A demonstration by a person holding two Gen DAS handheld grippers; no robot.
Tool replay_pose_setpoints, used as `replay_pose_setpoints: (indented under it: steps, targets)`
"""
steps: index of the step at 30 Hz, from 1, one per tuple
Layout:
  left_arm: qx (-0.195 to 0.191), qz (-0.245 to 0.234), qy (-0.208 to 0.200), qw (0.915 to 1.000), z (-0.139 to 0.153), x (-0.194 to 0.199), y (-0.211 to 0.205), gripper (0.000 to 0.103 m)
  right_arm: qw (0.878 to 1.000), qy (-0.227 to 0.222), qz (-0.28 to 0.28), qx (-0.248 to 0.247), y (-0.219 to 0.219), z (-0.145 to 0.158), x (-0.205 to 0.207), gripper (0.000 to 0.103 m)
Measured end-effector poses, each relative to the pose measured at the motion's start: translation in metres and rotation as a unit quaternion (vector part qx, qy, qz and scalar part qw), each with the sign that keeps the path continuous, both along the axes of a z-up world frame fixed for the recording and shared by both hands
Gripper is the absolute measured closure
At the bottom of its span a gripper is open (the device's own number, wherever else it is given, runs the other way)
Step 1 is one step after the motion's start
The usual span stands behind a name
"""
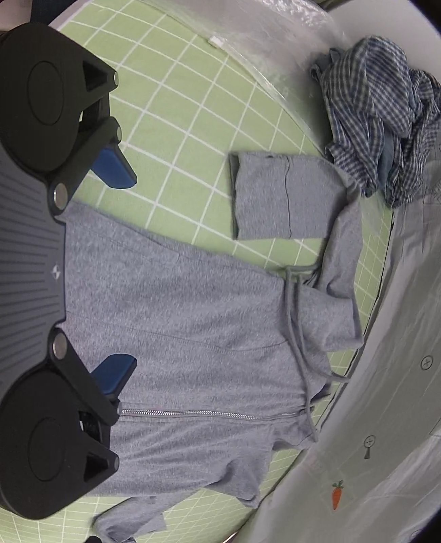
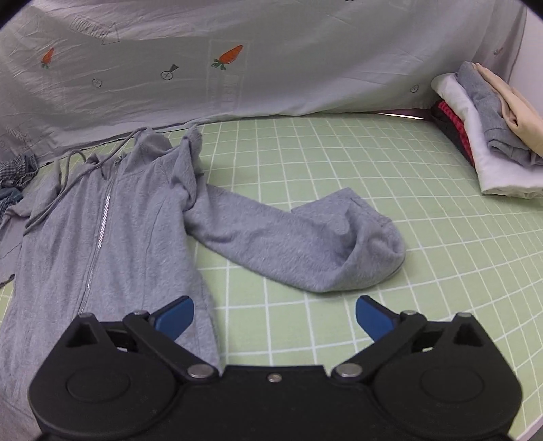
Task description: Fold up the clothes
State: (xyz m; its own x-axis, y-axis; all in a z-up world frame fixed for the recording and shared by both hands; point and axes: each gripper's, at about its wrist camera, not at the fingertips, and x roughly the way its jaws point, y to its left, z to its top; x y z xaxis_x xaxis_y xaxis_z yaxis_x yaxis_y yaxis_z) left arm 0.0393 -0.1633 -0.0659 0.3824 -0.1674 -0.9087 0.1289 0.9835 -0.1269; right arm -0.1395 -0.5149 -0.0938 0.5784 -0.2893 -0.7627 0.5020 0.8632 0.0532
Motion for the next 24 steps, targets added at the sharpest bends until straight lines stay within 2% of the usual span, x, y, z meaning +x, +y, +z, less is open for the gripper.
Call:
replay_pose_setpoints:
  steps: [5,10,14,17,21,24]
  targets:
    - [0.016,-0.026,0.016,0.9994,-0.019,0.022,-0.039,0.001,0.999,-0.007,-0.034,-0.021,-0.037,0.003,0.009,0.000]
    - [0.035,-0.047,0.033,0.9977,-0.042,0.052,-0.073,0.001,0.996,-0.027,-0.082,0.003,-0.096,-0.002,0.023,0.000]
    - [0.048,-0.050,0.045,0.9966,-0.052,0.061,-0.084,0.001,0.994,-0.012,-0.110,0.022,-0.143,-0.015,0.041,0.000]
    - [0.055,-0.049,0.047,0.9961,-0.055,0.062,-0.088,0.000,0.993,0.009,-0.111,0.034,-0.164,-0.029,0.052,0.002]
    - [0.065,-0.047,0.051,0.9954,-0.058,0.063,-0.092,0.000,0.994,0.031,-0.097,0.045,-0.175,-0.047,0.061,0.022]
    - [0.073,-0.046,0.054,0.9948,-0.060,0.064,-0.095,0.000,0.995,0.033,-0.081,0.046,-0.177,-0.050,0.064,0.027]
